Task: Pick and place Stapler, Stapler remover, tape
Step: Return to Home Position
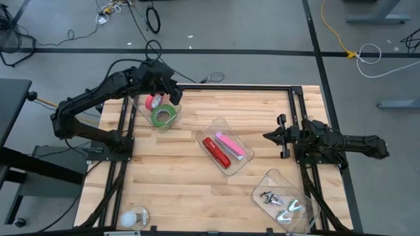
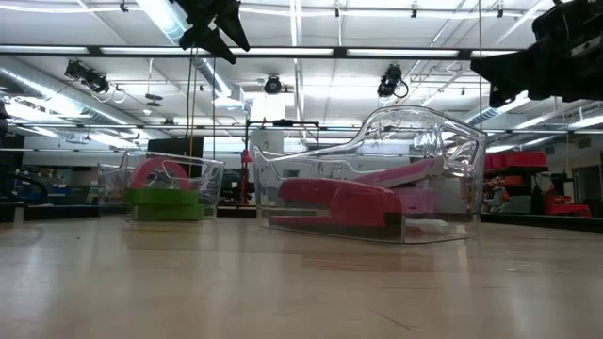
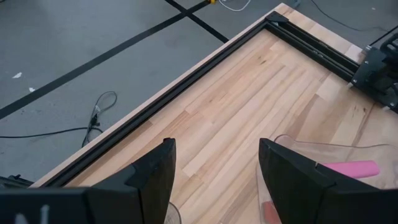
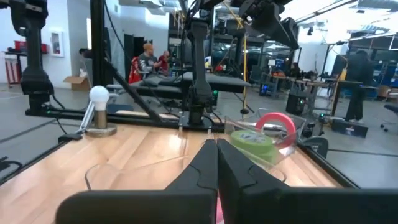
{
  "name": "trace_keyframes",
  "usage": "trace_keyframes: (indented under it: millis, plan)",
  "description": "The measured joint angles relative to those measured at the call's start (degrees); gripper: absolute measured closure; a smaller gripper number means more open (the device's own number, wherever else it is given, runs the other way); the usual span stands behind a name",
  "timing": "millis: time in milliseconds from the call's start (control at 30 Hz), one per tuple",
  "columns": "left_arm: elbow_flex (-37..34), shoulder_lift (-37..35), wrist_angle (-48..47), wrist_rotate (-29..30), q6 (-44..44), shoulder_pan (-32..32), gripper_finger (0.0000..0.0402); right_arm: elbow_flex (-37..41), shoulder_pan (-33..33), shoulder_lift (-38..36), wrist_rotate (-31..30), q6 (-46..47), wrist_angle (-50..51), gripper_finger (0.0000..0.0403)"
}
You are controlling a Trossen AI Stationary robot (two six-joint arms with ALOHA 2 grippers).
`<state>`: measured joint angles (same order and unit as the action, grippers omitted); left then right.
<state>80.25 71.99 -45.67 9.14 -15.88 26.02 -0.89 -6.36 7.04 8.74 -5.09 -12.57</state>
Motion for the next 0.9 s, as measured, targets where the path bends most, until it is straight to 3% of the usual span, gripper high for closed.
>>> trace_keyframes:
  millis: [467,900]
  plan:
    - [0.00,0.00,0.00,0.00,-0.02,0.00,0.0170,0.00,3.46,-6.31,0.27,0.09,10.75,0.0402]
    - [0.00,0.00,0.00,0.00,-0.01,0.00,0.0170,-0.02,4.23,-7.07,-1.28,3.60,10.79,0.0396]
